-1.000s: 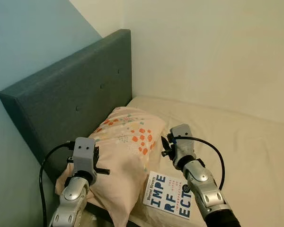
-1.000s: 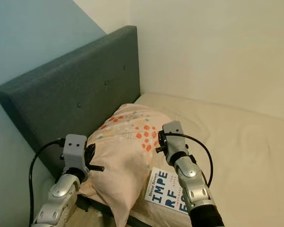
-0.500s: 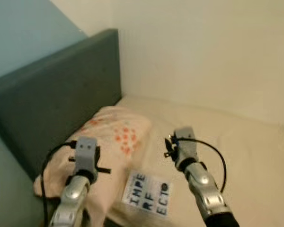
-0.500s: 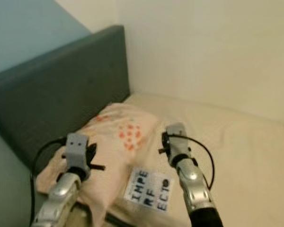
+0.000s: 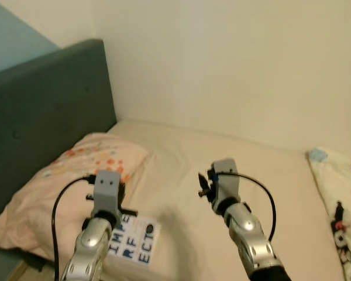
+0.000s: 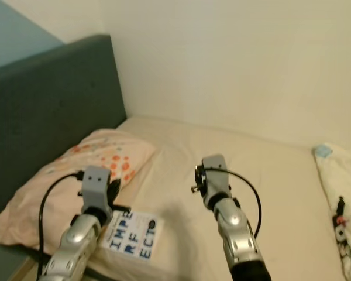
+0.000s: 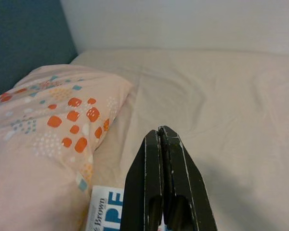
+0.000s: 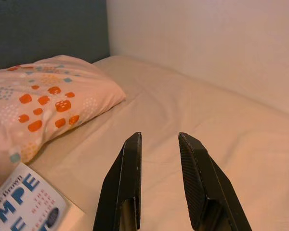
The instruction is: Clean up the room
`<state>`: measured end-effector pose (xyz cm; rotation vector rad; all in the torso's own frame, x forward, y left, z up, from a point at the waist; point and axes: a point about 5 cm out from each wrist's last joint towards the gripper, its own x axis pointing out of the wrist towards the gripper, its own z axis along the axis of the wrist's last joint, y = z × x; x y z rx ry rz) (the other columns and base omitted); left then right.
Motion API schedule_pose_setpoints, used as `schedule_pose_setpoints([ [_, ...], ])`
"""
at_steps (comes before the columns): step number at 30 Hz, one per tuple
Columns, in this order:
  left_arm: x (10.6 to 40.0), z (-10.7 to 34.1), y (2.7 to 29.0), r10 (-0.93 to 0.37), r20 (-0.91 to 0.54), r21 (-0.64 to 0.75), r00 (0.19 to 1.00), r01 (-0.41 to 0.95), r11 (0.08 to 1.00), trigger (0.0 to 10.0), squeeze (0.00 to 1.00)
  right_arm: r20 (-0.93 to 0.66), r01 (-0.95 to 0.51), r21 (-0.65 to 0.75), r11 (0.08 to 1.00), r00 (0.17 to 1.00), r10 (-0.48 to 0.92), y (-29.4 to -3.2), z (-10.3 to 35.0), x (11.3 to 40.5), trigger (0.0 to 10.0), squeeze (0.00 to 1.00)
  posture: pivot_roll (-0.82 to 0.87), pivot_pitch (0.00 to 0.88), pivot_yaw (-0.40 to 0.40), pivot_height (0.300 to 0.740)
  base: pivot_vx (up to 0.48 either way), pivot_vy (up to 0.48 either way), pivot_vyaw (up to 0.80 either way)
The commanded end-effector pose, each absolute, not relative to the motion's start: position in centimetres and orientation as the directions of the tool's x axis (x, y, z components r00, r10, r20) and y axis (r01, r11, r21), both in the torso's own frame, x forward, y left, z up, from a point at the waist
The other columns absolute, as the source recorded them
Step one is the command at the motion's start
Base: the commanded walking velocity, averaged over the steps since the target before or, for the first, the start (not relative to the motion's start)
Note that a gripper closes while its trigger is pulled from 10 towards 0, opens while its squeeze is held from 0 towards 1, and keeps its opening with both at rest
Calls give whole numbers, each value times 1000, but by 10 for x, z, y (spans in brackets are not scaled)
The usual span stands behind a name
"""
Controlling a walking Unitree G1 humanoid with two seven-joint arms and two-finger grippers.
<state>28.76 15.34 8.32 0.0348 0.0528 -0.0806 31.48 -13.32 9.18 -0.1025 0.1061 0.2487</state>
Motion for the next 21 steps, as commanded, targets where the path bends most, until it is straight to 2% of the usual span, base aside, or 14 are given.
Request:
schedule_pose_setpoints([
  [1, 286, 78, 154, -87, -85, 33, 993, 90, 995, 10000, 0, -135, -254, -84, 964, 961, 242, -134, 89, 313, 10000, 0, -88, 15, -18, 723, 0, 0, 0],
  [7, 287, 75, 155, -74, -120, 33, 990, 78, 996, 10000, 0, -138, -255, -81, 964, 960, 242, -135, 89, 312, 10000, 0, -89, 18, -19, 723, 0, 0, 0],
  [17, 286, 72, 161, -55, -132, 54, 990, 62, 997, 10000, 0, -148, -261, -77, 962, 957, 248, -134, 87, 309, 10000, 0, -88, 27, -21, 723, 0, 480, 0],
  [21, 286, 71, 160, -60, -143, 74, 988, 71, 995, 10000, 0, -152, -264, -76, 962, 956, 250, -134, 87, 309, 10000, 0, -88, 27, -21, 723, 0, 0, 0],
])
